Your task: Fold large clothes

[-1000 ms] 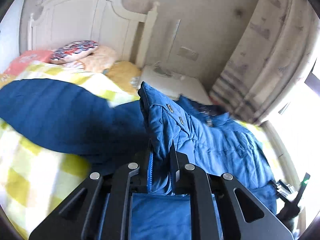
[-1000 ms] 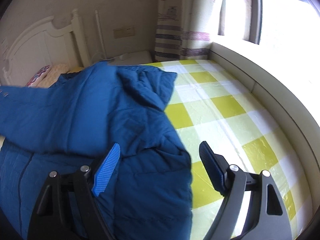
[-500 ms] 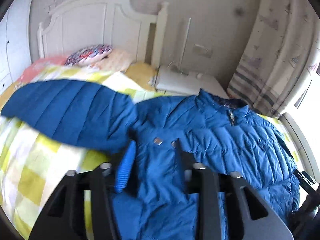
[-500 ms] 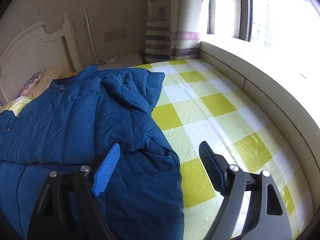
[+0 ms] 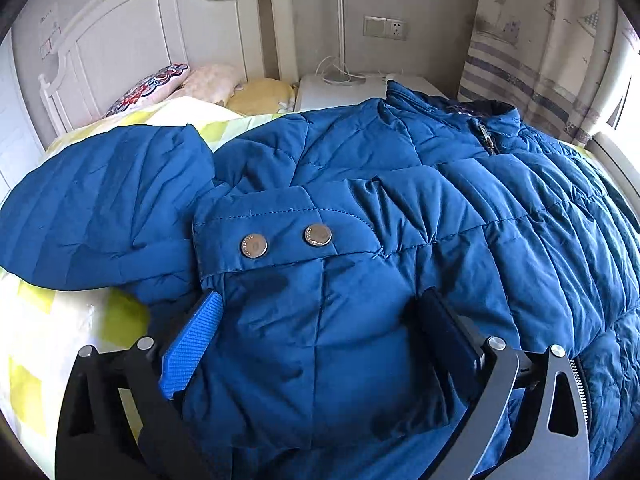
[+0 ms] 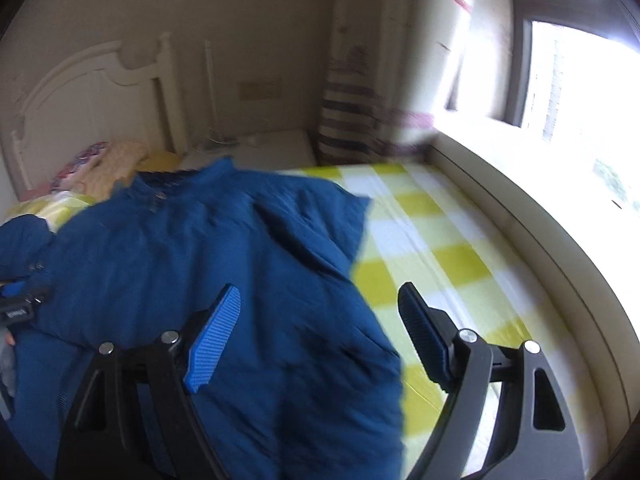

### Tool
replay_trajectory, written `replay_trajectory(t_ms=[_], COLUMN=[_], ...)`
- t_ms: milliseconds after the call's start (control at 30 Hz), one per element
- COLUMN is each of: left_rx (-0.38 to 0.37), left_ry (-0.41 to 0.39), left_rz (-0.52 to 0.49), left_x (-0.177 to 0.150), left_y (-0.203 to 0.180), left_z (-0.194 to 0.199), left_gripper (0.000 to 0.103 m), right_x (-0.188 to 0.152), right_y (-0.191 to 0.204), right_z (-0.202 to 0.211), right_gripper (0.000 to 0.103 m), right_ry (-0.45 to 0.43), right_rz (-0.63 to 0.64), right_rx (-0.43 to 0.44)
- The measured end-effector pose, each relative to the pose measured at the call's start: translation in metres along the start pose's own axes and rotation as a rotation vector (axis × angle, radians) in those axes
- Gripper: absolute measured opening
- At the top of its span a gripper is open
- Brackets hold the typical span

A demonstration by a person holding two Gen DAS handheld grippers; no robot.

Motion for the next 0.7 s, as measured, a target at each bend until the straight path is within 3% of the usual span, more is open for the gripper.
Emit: replay_trajectory(t_ms=[133,233,333,467,567,633,700], left_rx=[-0.006,-0.014,-0.011,-0.009,-0.010,-0.013,-0.016], left_ry=[-0.001,-0.001,0.000,0.000,0.001,0.001,0.001], left_rz=[0.005,0.010,0.009,0.007,0.009,0.011,0.014], left_x=[-0.002,-0.004,-0.005,-0.004,-0.004,-0.004,-0.004], left_y=[0.002,0.005,0.005,0.005,0.005,0.006,0.006], left_z=[0.000,0.000,0.000,0.000,0.000,0.000,0.000], left_gripper=[0.096,0.096,0.096,0.096,0.096,0.096,0.096], right_x=[0.012,-0.012,-0.003,0.034,0.069,0.075,0.066], right_y=[0.044,0.058,0.051,0.041,0.031,0.026,0.015], right_z=[-0.044,-0.097,-0.093,-0.080,-0.098,-0.121,-0.161], right_gripper=[0.080,0.081,0.081,0.081,0.077,0.076,0.077], right_ry=[0.073,0.294,0.305,0.186,0.119,0.156,0.278], right_rz=[0.120,0.160,0.117,0.109,0.046,0.012,-0.009], right_rx=[0.082,0.102,0.115,0.079,0.076,0.077,0.042])
Point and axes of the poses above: each gripper's, at about its wrist camera, not at the fingertips, and z roughly against the way its jaws point, y to its left, x to its top, the point moved 4 cm from there along -z, roughly the way its jaws point, and after that the axes turned 8 degrees about x, right-handed, at the moved point
